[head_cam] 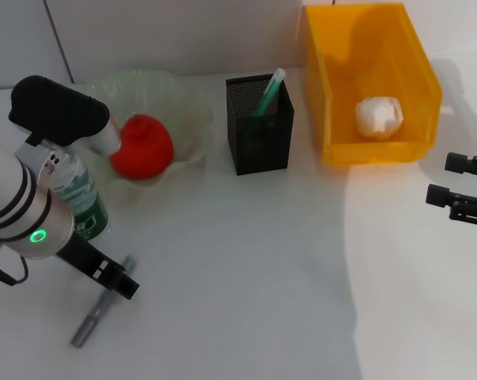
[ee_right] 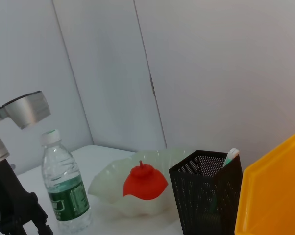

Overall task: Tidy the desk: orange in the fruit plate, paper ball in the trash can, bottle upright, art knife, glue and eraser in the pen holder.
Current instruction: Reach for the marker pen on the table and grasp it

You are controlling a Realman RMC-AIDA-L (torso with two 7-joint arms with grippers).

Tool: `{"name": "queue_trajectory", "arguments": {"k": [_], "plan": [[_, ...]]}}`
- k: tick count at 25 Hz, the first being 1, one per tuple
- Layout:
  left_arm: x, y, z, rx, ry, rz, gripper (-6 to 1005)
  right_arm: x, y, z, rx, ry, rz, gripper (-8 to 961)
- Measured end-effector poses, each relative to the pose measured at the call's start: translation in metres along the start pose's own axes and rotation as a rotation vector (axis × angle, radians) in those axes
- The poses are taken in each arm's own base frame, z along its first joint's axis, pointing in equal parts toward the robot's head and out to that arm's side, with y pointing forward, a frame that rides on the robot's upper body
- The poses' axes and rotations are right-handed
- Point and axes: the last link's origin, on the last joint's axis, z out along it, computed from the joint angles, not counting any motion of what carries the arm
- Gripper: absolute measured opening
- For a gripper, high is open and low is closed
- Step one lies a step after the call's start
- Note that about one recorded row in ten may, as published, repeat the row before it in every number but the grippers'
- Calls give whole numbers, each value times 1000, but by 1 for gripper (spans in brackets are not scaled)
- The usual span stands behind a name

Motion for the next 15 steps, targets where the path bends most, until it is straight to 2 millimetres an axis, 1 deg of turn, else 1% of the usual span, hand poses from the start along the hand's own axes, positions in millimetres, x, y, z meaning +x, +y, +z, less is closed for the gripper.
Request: {"name": "queue_trajectory", "arguments": {"k": [10,15], "plan": [[1,5,3,-2,-25,29,770,1,0,1,4,2,4,722],[3,7,2,-2,-23,36,729,3,1,2,-2,1,14,721]]}}
